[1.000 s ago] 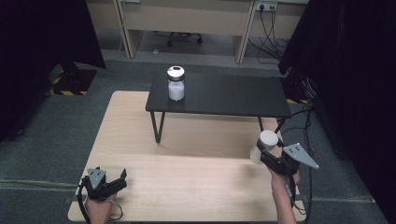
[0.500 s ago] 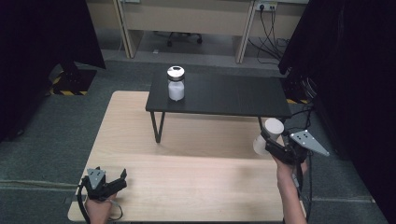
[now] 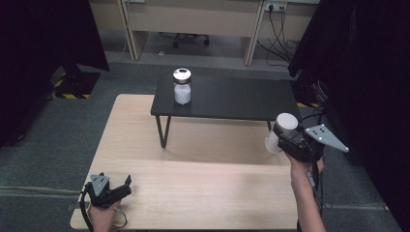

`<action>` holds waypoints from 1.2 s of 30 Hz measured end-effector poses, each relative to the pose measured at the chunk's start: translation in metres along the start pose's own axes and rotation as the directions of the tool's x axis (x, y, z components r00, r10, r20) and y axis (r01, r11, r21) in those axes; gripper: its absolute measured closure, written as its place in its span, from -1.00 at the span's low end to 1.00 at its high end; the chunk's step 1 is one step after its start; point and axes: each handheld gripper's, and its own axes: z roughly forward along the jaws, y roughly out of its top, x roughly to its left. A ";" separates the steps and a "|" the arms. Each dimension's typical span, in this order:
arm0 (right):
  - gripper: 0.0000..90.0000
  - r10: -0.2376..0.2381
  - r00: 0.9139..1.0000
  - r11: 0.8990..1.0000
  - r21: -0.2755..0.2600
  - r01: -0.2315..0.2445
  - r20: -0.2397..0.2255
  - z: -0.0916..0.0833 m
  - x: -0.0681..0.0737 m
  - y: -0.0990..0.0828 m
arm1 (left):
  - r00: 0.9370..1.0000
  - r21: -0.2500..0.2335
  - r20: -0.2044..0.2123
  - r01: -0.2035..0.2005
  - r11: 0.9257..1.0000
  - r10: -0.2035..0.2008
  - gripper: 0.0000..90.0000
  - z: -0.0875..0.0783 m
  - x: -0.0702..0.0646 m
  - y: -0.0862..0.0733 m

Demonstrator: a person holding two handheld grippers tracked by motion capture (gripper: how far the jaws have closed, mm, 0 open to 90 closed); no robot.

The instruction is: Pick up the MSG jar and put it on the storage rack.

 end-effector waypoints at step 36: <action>-0.25 -0.003 0.999 1.000 -0.020 0.002 -0.033 0.013 -0.006 0.055 | 1.000 0.001 -0.002 0.002 1.000 -0.002 -1.00 0.000 0.000 0.000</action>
